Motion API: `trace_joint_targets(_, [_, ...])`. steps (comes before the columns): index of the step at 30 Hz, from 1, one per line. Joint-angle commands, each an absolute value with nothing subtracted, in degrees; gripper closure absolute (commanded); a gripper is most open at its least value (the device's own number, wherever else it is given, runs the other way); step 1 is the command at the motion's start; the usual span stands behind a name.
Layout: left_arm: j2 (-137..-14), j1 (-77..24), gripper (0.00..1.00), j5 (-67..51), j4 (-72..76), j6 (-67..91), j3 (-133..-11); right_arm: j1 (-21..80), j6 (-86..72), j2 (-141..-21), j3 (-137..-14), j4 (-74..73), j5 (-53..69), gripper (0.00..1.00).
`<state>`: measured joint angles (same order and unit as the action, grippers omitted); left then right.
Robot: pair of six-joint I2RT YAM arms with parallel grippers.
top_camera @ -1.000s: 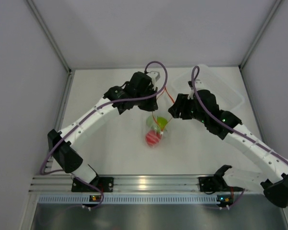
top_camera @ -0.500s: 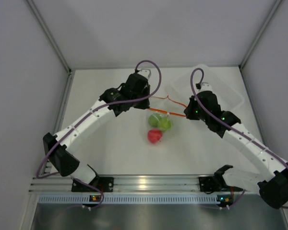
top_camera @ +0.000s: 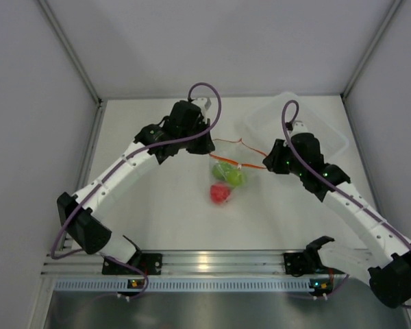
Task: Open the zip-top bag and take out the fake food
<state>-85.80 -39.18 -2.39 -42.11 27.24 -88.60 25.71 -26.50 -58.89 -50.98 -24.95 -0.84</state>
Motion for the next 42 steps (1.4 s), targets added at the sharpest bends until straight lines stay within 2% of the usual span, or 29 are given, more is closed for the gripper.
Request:
trace_joint_targets(1, [-87.45,-42.26,1.0,-3.87,-38.15,29.08,-89.56,24.34,-23.65,-56.6,-54.48,-29.08,1.57,0.71])
trace_joint_targets(9, [-86.84,-44.91,1.0,1.93,-33.58,33.22,-85.17,26.01,-20.83,-56.77,-66.7,-36.03,0.36,0.7])
trace_joint_targets(17, [-84.82,-44.91,1.0,2.37,-31.56,34.19,-84.73,39.19,-22.49,-64.41,-78.74,-39.29,-4.74,0.73])
trace_joint_targets(22, [-83.41,-44.91,1.0,2.64,-30.5,34.45,-84.55,44.91,-26.45,-66.45,-73.85,-30.98,-12.12,0.75])
trace_joint_targets(26, [-81.48,-44.82,1.0,2.47,-29.28,34.63,-84.55,44.74,-28.3,-68.28,-69.43,-29.09,-17.13,0.79])
trace_joint_targets(31, [-79.01,-44.82,1.0,0.36,-25.58,35.68,-80.78,44.91,-29.97,-72.24,-70.66,-28.48,-17.05,0.8])
trace_joint_targets(37, [-79.72,-44.82,1.0,-4.83,-22.77,37.0,-79.55,45.35,-30.93,-80.15,-79.7,-32.52,-21.27,0.81])
trace_joint_targets(42, [-79.8,-44.82,1.0,-7.38,-18.72,38.93,-77.78,45.44,-33.48,-84.19,-82.62,-34.37,-20.4,0.82])
